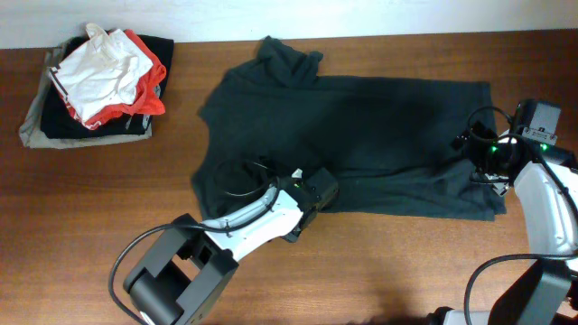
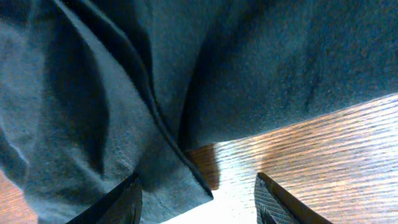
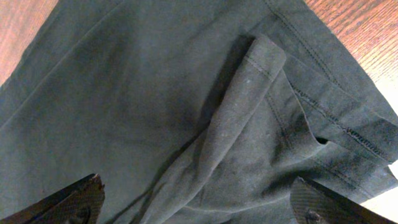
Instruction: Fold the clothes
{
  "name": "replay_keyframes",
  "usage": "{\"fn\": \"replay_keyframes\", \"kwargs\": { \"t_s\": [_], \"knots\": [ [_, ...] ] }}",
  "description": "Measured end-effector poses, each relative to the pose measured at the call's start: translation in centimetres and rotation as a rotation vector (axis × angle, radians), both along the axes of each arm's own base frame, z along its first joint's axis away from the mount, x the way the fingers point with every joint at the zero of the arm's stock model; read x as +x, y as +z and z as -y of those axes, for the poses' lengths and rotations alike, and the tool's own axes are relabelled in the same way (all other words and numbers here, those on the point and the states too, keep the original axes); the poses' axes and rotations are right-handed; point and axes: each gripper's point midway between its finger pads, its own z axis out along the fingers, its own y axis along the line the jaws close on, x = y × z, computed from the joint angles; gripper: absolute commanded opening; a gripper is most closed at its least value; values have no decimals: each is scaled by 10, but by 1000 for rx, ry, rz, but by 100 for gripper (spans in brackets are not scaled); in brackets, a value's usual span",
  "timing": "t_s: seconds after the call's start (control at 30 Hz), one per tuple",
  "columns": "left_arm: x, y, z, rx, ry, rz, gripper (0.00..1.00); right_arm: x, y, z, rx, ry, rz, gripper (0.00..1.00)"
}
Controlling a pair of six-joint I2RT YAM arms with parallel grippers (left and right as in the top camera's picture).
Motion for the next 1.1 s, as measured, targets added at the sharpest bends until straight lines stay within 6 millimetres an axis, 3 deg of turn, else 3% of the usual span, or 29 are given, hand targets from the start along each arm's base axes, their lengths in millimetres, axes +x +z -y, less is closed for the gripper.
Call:
{"fn": "replay_keyframes", "kwargs": {
  "t_s": [0.27,0.33,0.6,0.8,1.1],
  "knots": [
    [2,-2,-4,25,-1,9,57,0,0,0,0,0,0,99],
    [3,-1,-5,34,-1,17,48,0,0,0,0,1,0,99],
    [8,-1,-14,50,23,25,38,0,0,0,0,0,0,99],
    [10,0,-16,56,29,31,7,0,0,0,0,0,0,99],
    [5,1,-23,88,29,11,1,0,0,0,-2,0,-1,99]
  ]
}}
